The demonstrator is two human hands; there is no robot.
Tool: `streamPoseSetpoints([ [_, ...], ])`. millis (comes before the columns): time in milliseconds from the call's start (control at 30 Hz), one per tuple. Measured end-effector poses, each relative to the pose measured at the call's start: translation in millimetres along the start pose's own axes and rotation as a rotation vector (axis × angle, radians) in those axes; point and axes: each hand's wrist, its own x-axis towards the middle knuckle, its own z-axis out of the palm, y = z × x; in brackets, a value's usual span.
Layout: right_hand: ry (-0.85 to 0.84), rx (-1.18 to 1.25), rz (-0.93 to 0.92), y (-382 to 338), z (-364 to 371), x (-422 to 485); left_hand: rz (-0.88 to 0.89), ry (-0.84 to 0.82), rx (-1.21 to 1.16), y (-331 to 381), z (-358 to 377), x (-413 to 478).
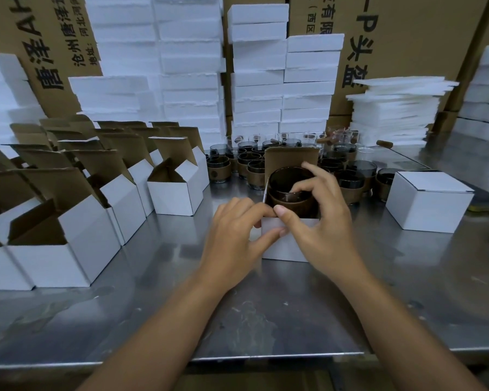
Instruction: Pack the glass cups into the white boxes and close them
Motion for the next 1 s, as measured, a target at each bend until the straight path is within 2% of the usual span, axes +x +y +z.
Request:
streamPoseSetpoints([
  [200, -0.177, -0.054, 0.071, 0, -1, -3, 0.003, 0.006, 0.001, 0, -2, 0],
  [400, -0.214, -0.145, 0.036, 6, 0, -5, -0.001, 0.016, 0.0, 0, -2, -1],
  [467, -0.163, -0.141, 0.022, 4, 0, -4, -0.003, 0.017, -0.021, -1, -3, -1],
  [567, 0.041, 0.012, 0.051, -1, 0, -1, -0.091, 0.055, -0.147, 0, -5, 0],
  [667, 0.19, 0.213, 0.262, -2, -2, 4, -0.244, 0.071, -0.308, 2, -7, 3],
  [800, 0.096, 0.427, 0.659, 2, -6, 10, -0.423, -0.076, -0.429, 2, -8, 4],
  [867, 0.038, 0.46, 0.729, 3, -6, 10, -0.453, -0.133, -0.462, 5, -9, 3],
  [1000, -0.003, 0.489, 0.715, 5, -6, 10, -0.47, -0.147, -0.509, 8, -12, 3],
])
